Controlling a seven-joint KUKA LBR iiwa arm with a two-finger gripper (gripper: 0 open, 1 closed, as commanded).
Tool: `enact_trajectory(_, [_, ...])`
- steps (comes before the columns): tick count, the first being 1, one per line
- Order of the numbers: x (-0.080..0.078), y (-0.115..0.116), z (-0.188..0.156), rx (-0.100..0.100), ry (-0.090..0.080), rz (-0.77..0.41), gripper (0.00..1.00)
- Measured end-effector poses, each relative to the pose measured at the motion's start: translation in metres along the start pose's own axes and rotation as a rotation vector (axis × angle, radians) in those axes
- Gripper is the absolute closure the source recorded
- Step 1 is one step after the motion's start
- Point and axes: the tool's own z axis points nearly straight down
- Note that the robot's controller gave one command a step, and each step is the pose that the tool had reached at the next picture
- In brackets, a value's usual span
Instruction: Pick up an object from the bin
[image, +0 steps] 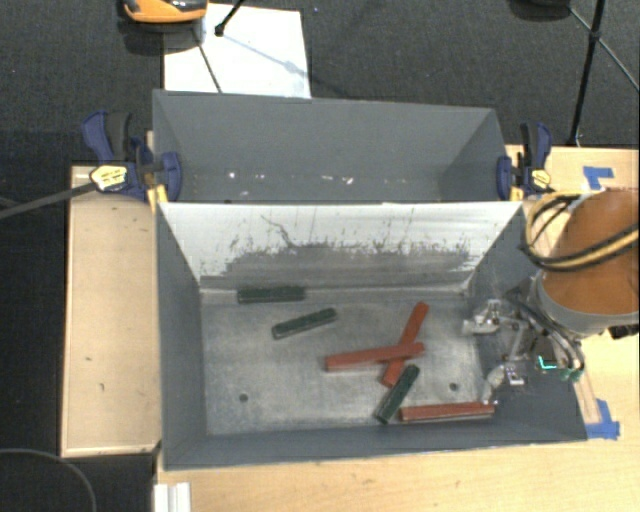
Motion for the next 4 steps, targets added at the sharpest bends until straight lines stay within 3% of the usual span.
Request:
enact_trajectory(1, [-0.002,0.0,-0.004,0.002,-0.008,-0.004,0.0])
enact_trajectory(2, [-0.013,0.036,0.035,0.002,-0.011,0.03,0.0])
enact_trajectory(3, [-0.024,0.058,0.054,0.001,-0.008,-0.109,0.0])
enact_trajectory(4, [-0.025,0.061,0.055,0.004,-0.009,-0.15,0.0])
